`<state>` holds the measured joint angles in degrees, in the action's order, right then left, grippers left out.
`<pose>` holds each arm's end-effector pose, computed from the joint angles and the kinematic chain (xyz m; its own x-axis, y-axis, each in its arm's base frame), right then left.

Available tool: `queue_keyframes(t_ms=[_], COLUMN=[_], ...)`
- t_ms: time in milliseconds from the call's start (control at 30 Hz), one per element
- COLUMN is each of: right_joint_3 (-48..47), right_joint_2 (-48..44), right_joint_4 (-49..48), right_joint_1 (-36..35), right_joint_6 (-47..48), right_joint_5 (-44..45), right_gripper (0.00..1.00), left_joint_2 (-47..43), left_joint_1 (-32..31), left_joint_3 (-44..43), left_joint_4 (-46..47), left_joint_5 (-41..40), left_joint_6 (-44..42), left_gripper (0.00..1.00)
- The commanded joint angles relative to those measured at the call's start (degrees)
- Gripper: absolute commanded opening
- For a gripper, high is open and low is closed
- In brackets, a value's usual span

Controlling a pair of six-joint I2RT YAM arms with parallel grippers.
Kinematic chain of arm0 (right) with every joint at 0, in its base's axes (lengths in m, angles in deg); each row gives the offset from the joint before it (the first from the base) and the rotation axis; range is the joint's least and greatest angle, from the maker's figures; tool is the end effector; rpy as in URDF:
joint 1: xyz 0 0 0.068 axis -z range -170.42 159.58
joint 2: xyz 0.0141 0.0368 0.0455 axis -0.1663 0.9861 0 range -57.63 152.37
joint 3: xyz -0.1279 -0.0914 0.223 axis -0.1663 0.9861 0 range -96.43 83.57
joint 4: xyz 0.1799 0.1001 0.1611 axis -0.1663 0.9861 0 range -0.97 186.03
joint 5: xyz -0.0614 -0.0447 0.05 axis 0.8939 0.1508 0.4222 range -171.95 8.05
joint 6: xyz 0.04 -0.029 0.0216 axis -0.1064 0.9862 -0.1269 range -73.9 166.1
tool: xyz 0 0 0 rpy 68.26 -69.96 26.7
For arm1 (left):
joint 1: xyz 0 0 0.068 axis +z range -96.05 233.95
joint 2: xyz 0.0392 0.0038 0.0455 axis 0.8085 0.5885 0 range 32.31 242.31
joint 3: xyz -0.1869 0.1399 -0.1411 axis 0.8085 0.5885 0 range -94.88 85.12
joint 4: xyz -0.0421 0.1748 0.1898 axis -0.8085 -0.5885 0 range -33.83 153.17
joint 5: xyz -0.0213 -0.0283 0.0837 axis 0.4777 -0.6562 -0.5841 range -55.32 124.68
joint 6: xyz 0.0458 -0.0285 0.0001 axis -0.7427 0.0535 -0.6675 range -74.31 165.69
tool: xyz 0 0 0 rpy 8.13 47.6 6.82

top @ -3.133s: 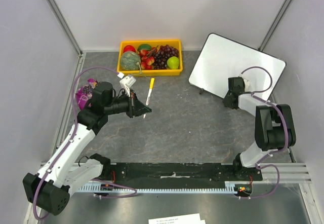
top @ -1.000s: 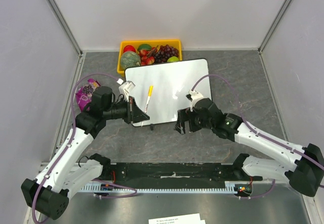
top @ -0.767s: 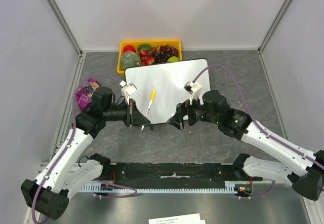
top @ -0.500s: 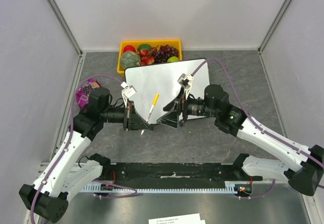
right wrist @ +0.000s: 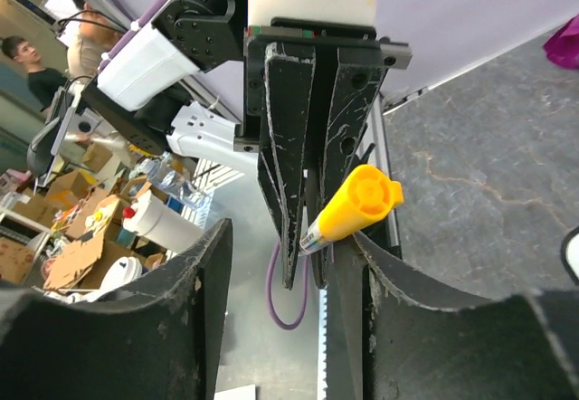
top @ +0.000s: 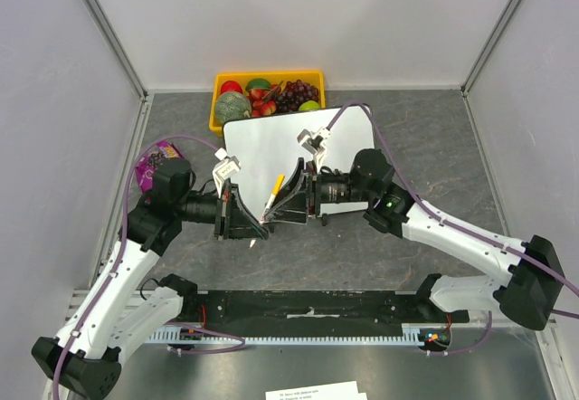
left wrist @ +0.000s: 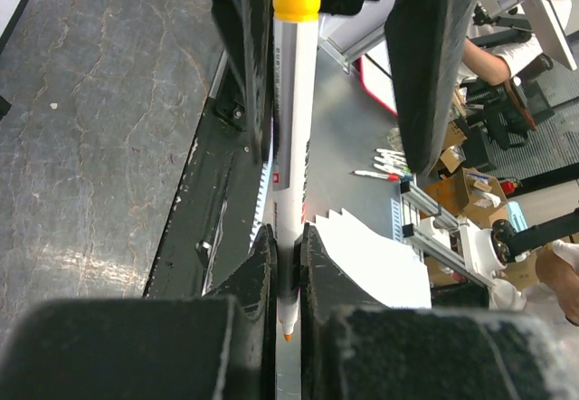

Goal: Write a sentence on the whiteboard
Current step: Pass from the left arm to the right

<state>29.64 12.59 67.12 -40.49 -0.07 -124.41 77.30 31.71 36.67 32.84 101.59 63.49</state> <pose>0.1629 0.2320 0.3607 -0.6756 0.0221 -0.7370 -0.7358 -0.0829 0.6721 0.1289 -0.0880 0.3350 -0.6760 0.1468 -0.7222 0.7365 0.1021 -0.6686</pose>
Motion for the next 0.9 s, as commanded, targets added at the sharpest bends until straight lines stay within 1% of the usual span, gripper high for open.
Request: queue_keyframes(t_ms=[0, 33, 67, 133, 167, 233, 267, 367, 400, 433, 467, 500, 533, 567, 633, 733, 867], right_joint_3=[-2.2, -2.3, -2.4, -2.4, -2.5, -2.5, -2.5, -1.6, -1.4, -1.2, -0.8, 0.0, 0.8, 1.5, 2.5, 3.7, 3.8], right_joint_2=[1.9, 2.3, 2.6, 3.2, 3.4, 3.6, 3.7, 2.3, 1.6, 0.8, -0.4, -1.8, -3.8, -5.0, -7.1, -9.3, -9.3], right_joint_4=[-2.9, -2.9, -3.0, -3.5, -4.0, -4.3, -3.9, -2.8, -1.7, 0.1, 1.2, 1.8, 2.7, 3.7, 6.0, 8.4, 9.3], right_joint_1=[-2.6, -2.9, -3.2, -3.5, -3.6, -3.7, -3.8, -4.0, -3.8, -3.9, -3.9, -3.9, -3.9, -3.8, -3.9, -3.9, -3.9], right_joint_6=[-1.1, -1.1, -1.1, -1.5, -2.1, -3.1, -3.1, -2.7, -2.1, -1.4, -0.9, -0.8, -0.8, -0.8, -0.9, -1.0, -1.3], right_joint_5=[-2.1, -2.1, -2.0, -1.8, -1.5, -0.7, 0.1, 2.8, 4.6, 6.6, 8.4, 10.9, 13.5, 17.1, 21.3, 26.4, 27.5], right_gripper=[0.54, 0.53, 0.49, 0.38, 0.31, 0.05, 0.0, 0.0, 0.0, 0.0, 0.0, 0.0, 0.0, 0.0, 0.0, 0.0, 0.0], left_joint_2=[-0.3, -0.3, -0.3, -0.3, -0.3, -0.3, -0.4, -0.9, -0.8, -0.9, -0.9, -0.7, -0.6, -0.3, 0.3, 1.0, 1.7], left_joint_1=[-0.2, -0.3, -0.3, -0.5, -0.5, -0.6, -0.6, -0.6, -0.6, -0.5, -0.5, -0.5, -0.7, -0.5, -0.6, -0.6, -0.6], left_joint_3=[-1.2, -1.2, -1.1, -0.9, -0.9, -0.7, -0.6, -0.6, -0.7, -0.7, -0.8, -0.8, -0.8, -0.9, -1.0, -1.2, -1.6], left_joint_4=[3.1, 3.2, 3.2, 3.3, 3.3, 3.4, 3.3, 3.2, 2.8, 2.4, 1.9, 1.9, 1.8, 2.1, 3.5, 8.4, 13.7], left_joint_5=[2.7, 2.7, 2.7, 2.7, 2.7, 2.6, 2.6, 1.5, 0.7, -0.9, -2.6, -3.9, -4.9, -5.2, -5.3, -5.2, -5.8], left_joint_6=[-0.5, -0.5, -0.4, -0.3, -0.2, 0.0, 0.0, 0.1, 0.0, 0.1, 0.3, 0.7, 0.8, 1.1, 2.0, 4.8, 7.9], left_gripper=[0.02, 0.02, 0.02, 0.02, 0.02, 0.02, 0.02, 0.02, 0.15, 0.31, 0.44, 0.52, 0.56, 0.58, 0.62, 0.62, 0.62])
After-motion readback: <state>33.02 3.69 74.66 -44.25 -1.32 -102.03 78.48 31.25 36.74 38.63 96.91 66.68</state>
